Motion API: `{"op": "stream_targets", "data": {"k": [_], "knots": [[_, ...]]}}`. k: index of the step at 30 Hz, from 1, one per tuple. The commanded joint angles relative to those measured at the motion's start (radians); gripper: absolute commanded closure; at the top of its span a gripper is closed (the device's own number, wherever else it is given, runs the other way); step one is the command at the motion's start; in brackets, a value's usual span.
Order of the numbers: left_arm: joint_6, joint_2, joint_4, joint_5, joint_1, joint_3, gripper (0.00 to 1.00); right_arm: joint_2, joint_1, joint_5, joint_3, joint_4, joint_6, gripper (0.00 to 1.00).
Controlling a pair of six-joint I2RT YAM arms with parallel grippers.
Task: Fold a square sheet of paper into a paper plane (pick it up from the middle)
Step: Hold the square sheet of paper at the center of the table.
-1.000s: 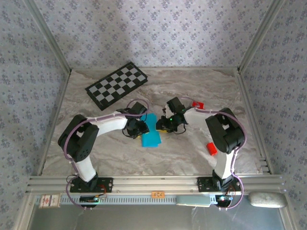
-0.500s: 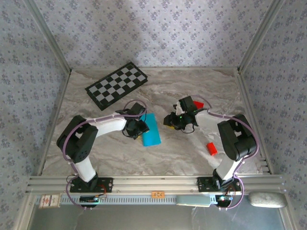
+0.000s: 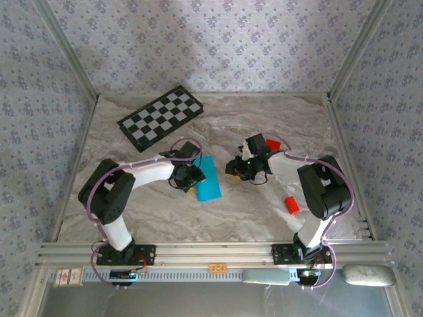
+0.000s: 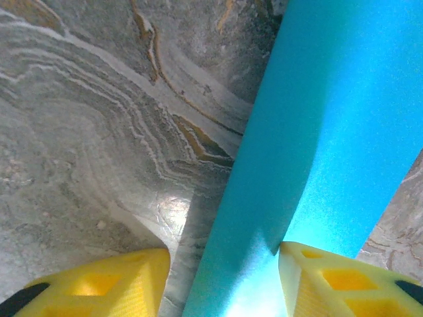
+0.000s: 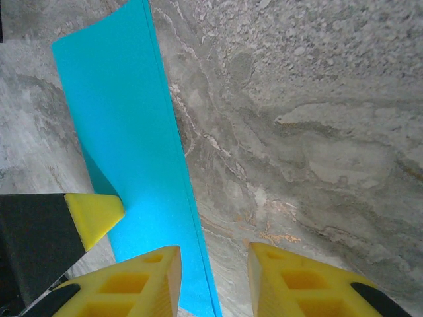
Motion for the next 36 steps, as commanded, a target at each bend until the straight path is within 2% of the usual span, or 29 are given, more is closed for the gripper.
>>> {"op": "stream_targets", "data": {"k": [1,18,25,36], "knots": [[-0.023,0.076,-0.072,-0.041,0.011,-0.044,0.50,0.017,-0.002,-0.019,-0.009,0.004,-0.008,0.67],[-0.034,0.134,-0.066,-0.017,0.004,-0.031,0.48,0.032,0.004,-0.038,-0.003,0.010,-0.024,0.68],[-0.024,0.144,-0.066,-0.011,0.001,-0.025,0.48,0.049,0.047,-0.081,0.037,0.015,-0.045,0.70],[-0.011,0.156,-0.062,-0.007,-0.003,-0.023,0.47,0.150,0.118,-0.068,0.155,-0.041,-0.097,0.77]]}}
